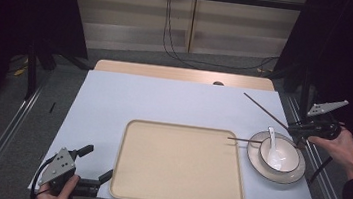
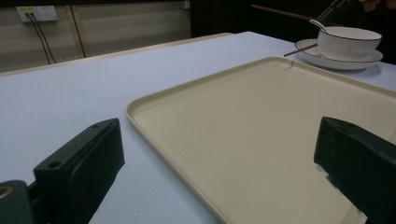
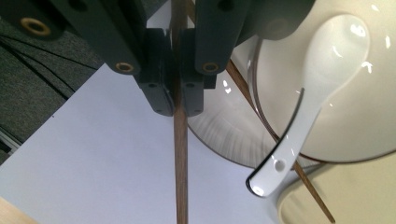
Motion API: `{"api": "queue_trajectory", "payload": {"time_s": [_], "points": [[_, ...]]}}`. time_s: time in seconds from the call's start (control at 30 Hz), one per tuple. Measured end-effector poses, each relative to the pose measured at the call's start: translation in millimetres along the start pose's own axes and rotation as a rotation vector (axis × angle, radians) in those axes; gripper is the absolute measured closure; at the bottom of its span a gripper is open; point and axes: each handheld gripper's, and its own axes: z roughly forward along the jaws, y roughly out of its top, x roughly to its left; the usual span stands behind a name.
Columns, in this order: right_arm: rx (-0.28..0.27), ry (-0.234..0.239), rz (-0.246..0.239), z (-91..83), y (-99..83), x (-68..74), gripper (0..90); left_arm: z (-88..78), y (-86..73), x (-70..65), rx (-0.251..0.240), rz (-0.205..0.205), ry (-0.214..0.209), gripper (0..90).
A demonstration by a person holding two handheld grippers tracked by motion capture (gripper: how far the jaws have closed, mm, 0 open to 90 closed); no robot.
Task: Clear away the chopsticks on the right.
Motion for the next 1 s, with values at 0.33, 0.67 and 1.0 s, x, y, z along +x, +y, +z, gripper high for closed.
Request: {"api": "queue_trajectory", "payload": {"time_s": [0.33,0.67,1.0], "points": [[-0.035,-0.015,0.047,-15.4,11.4,25.2,84.9,-0.2,-0.4,-1.0,-0.024,-0.001,0.001,1.6],[-0.097,-0.034,0.079,-25.6,7.0,58.7,84.9,0.5,-1.5,-0.3,-0.034,-0.017,0.007,1.4],[-0.106,-0.027,0.157,-29.1,-1.9,97.7,84.9,-0.5,-1.1,0.4,-0.033,-0.011,0.021,1.4]]}}
